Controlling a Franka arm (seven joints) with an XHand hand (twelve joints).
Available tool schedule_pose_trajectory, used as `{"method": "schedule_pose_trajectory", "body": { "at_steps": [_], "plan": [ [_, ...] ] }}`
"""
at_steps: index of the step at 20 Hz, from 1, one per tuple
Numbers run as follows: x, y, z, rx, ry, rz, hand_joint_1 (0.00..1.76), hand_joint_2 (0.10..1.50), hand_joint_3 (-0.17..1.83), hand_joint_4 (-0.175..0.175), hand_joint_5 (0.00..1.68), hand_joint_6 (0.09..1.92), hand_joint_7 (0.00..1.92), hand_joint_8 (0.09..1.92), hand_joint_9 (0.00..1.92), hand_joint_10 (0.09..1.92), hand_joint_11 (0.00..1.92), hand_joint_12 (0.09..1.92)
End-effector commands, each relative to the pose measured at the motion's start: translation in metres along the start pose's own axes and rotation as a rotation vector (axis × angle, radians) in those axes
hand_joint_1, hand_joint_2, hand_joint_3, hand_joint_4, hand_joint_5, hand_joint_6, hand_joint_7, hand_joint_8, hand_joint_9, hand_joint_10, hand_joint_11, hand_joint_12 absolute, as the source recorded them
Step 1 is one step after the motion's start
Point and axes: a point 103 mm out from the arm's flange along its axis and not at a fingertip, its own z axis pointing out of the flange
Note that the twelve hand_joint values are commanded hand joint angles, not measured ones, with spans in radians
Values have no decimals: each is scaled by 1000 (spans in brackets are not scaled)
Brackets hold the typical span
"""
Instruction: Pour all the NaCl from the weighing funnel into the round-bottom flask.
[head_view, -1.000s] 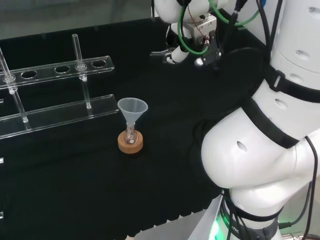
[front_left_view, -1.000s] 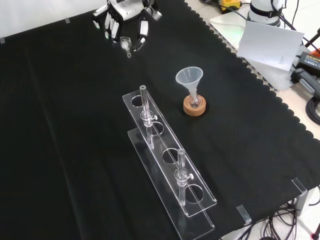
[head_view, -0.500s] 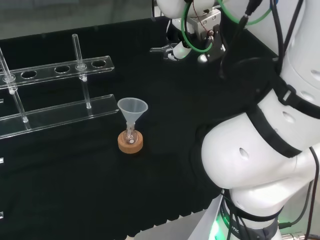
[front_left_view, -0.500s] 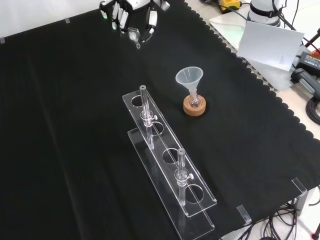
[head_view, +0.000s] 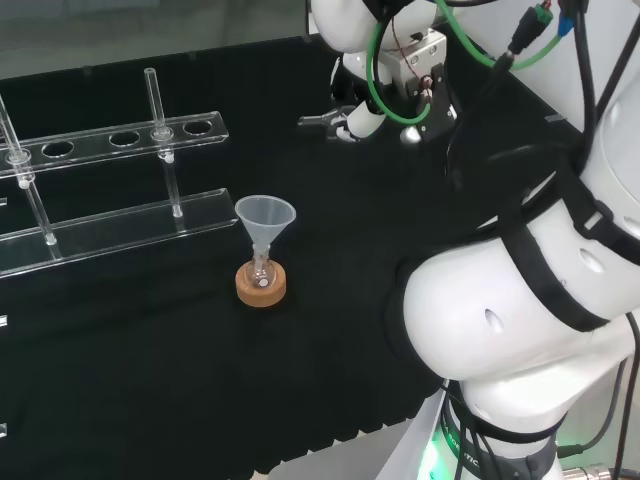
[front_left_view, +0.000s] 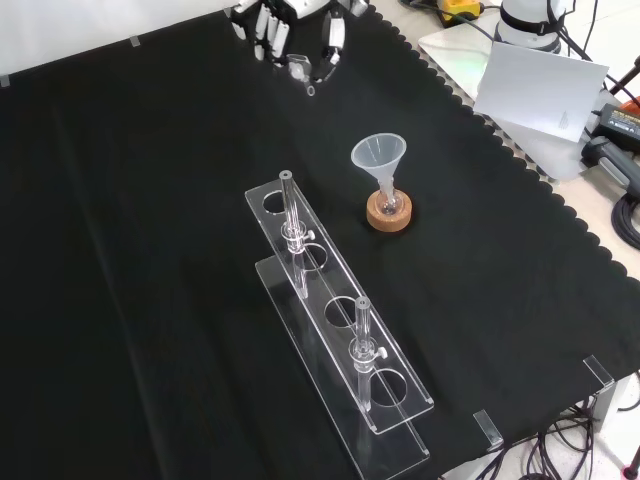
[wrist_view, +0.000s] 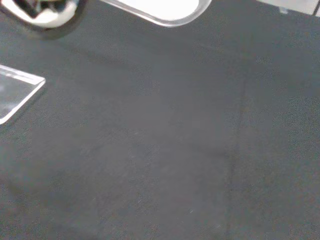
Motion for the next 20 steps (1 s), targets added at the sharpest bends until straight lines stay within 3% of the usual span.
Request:
{"method": "schedule_pose_trajectory", "body": {
  "at_steps": [1, 11, 15, 20],
  "plan": [
    [19, -10, 4, 26, 3, -70, 883, 571, 589, 175, 1201, 495, 1457, 389, 1085, 205, 89, 1525],
    [40, -13, 9, 36, -3, -129, 884, 571, 590, 175, 1204, 492, 1460, 382, 1085, 203, 88, 1526],
    [51, -18, 10, 41, -4, -151, 1071, 816, 328, 175, 1250, 565, 1472, 350, 1085, 198, 88, 1529],
    [62, -21, 14, 58, -4, -174, 1089, 852, 275, 175, 1259, 559, 1477, 340, 1086, 196, 88, 1528]
  ]
}}
